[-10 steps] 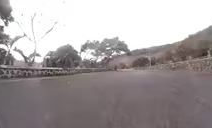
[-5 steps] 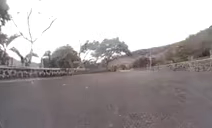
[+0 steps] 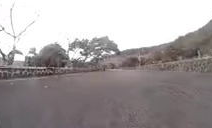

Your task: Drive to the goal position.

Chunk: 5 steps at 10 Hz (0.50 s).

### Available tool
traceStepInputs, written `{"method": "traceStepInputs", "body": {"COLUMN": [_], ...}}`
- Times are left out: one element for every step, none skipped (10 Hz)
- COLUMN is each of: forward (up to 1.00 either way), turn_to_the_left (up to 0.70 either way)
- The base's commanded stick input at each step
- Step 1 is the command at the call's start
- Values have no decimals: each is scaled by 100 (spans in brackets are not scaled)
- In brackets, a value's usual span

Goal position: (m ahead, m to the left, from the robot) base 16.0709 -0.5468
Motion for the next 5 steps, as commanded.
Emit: {"method": "traceStepInputs", "body": {"forward": [70,70,70,70,70], "turn_to_the_left": [0,0,0,0,0]}}
